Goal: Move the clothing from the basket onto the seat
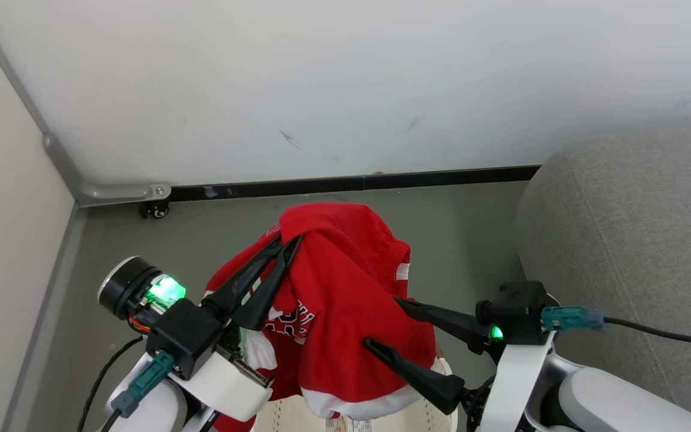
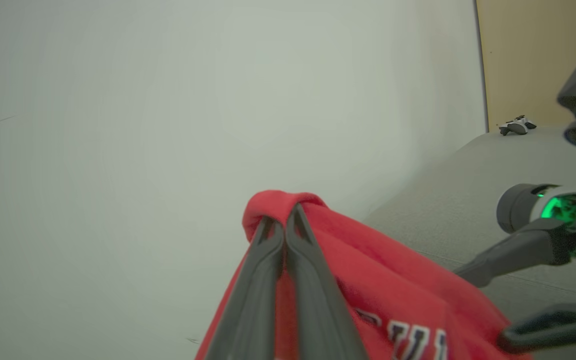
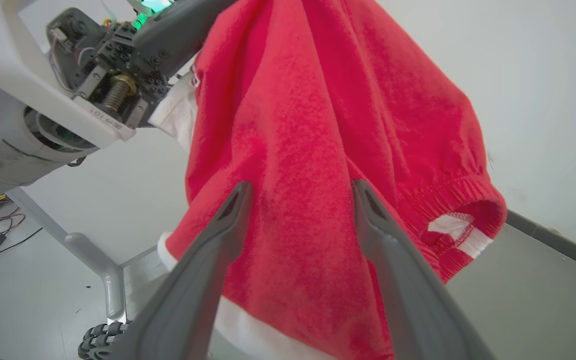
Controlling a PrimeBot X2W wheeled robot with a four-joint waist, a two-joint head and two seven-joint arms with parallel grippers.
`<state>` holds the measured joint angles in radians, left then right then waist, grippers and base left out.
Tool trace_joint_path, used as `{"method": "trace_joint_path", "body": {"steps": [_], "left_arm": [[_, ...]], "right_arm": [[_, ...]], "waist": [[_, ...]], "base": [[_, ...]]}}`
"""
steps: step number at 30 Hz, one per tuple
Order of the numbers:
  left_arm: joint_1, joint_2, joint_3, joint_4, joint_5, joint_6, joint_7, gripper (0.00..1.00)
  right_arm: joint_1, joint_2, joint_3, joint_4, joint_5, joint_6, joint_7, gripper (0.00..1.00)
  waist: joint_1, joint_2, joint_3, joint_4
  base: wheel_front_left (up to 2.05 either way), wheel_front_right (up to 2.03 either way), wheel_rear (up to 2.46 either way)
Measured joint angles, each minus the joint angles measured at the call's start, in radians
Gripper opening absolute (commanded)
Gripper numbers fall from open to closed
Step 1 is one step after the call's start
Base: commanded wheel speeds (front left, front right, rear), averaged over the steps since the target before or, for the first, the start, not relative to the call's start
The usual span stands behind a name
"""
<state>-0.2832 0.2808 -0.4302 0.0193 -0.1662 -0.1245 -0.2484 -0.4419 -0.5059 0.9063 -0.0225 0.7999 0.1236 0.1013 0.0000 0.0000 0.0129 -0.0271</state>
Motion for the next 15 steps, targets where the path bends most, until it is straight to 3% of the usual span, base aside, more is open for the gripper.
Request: {"method": "trace_joint_path", "body": {"steps": [15], "left_arm": [[-0.010, 0.008, -0.030, -0.006, -0.026, 0.000, 0.000, 0.00]], "right_arm": [[-0.092, 0.035, 0.092, 0.049, 0.027, 0.000, -0.006, 1.00]], "waist": [[0.0000, 0.0000, 0.011, 0.008]], "base": [[0.00, 0.00, 0.00]]}}
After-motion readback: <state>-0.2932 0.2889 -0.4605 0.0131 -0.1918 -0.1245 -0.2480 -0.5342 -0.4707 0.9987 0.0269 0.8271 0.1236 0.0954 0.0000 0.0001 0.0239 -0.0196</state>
